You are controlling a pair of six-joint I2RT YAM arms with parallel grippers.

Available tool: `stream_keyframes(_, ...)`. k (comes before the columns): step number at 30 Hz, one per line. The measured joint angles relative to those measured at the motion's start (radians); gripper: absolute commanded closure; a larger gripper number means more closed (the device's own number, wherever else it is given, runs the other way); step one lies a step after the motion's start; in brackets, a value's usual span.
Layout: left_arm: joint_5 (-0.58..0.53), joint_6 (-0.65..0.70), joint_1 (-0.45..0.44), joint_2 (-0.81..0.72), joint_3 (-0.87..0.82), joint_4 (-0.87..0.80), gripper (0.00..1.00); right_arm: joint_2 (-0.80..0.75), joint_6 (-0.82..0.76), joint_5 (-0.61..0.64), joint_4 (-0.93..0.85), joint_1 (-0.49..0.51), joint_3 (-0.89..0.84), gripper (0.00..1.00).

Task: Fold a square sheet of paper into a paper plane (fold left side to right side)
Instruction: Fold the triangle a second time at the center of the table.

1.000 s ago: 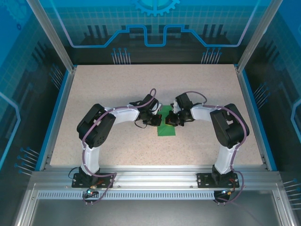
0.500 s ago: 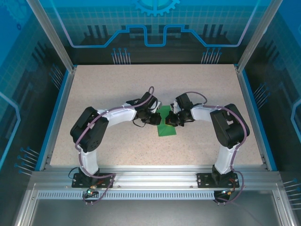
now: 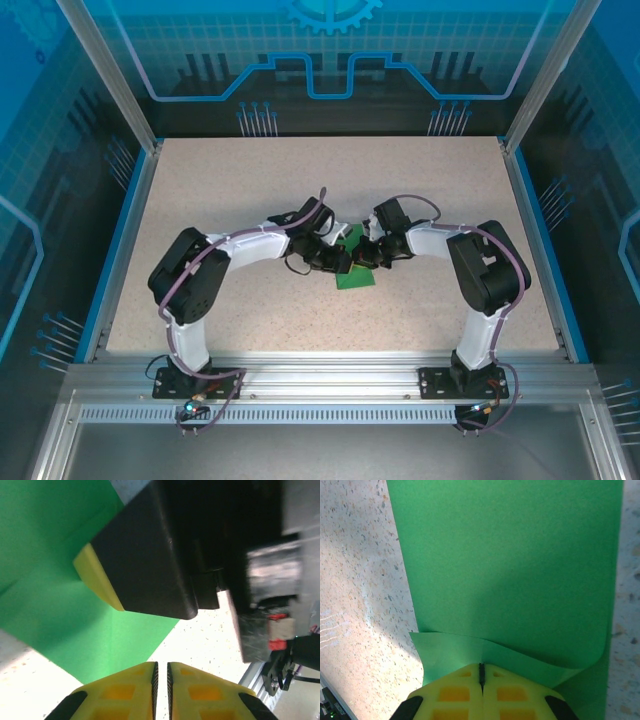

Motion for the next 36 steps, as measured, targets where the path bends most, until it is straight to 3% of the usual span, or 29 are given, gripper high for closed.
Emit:
stream_keyframes(7,0.037,-0.003,-0.002,0.053,0.000,0.005,0.84,0.000,0.000,0.000,0.000,0.000,0.000,1.00)
stream_keyframes(36,0.007,0.000,-0.002,0.086,-0.056,0.005,0.85,-0.001,-0.001,0.000,-0.005,0.000,0.000,1.00)
